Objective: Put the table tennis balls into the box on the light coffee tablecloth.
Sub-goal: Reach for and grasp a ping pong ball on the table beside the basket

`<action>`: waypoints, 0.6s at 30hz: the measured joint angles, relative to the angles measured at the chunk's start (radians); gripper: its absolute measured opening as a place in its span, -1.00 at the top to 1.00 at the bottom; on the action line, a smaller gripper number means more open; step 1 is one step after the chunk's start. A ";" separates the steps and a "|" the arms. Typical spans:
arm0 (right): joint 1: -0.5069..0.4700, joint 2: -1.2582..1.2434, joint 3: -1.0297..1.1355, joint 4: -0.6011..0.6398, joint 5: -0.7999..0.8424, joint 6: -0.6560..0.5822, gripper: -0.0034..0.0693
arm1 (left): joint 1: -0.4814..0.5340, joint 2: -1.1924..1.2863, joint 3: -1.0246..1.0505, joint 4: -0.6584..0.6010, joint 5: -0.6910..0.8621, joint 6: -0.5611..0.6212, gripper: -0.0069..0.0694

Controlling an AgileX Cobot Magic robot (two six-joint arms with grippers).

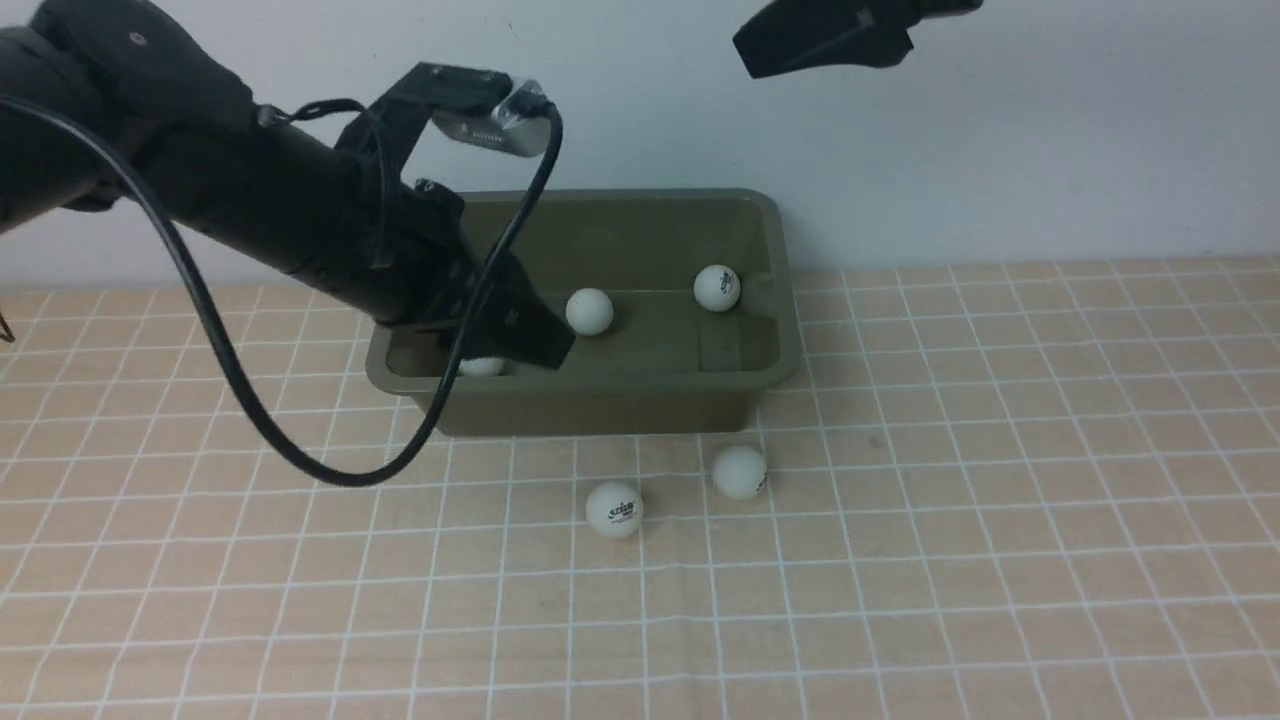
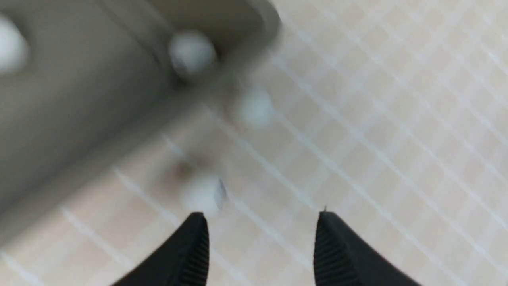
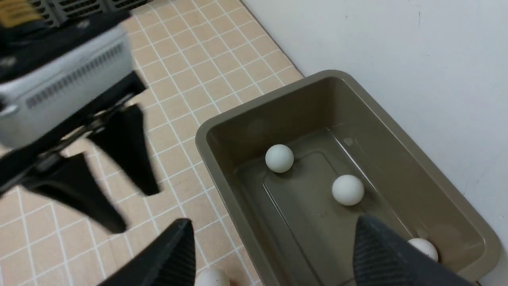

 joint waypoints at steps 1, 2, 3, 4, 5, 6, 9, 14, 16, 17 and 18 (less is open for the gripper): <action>0.000 0.000 0.000 0.000 0.000 -0.003 -0.42 | -0.013 -0.003 0.000 0.055 0.033 -0.036 0.06; 0.000 0.000 0.000 0.000 0.000 -0.006 -0.42 | -0.034 -0.003 0.001 0.112 0.067 -0.079 0.07; 0.000 0.000 0.000 0.000 0.000 -0.006 -0.42 | -0.049 -0.003 0.005 0.145 0.080 -0.105 0.07; 0.000 0.000 0.000 -0.001 0.000 -0.006 -0.42 | -0.071 -0.003 0.013 0.185 0.090 -0.147 0.07; 0.000 0.000 0.000 -0.001 0.000 -0.006 -0.42 | -0.101 -0.003 0.027 0.226 0.094 -0.186 0.07; 0.000 0.000 0.000 -0.002 0.000 -0.006 -0.42 | -0.133 -0.003 0.048 0.256 0.090 -0.219 0.07; 0.000 0.000 0.000 -0.002 0.000 -0.006 -0.42 | -0.237 -0.003 0.152 0.296 0.021 -0.300 0.07; 0.000 0.000 0.000 -0.002 0.000 -0.011 -0.42 | -0.347 -0.003 0.294 0.317 -0.237 -0.368 0.07; 0.000 0.000 0.000 -0.002 0.000 -0.013 -0.42 | -0.367 -0.001 0.325 0.319 -0.359 -0.377 0.07; 0.000 0.000 0.000 -0.002 0.000 -0.013 -0.42 | -0.375 0.008 0.338 0.318 -0.470 -0.385 0.07; 0.000 0.000 0.000 -0.002 0.000 -0.014 -0.42 | -0.377 0.019 0.342 0.317 -0.552 -0.386 0.07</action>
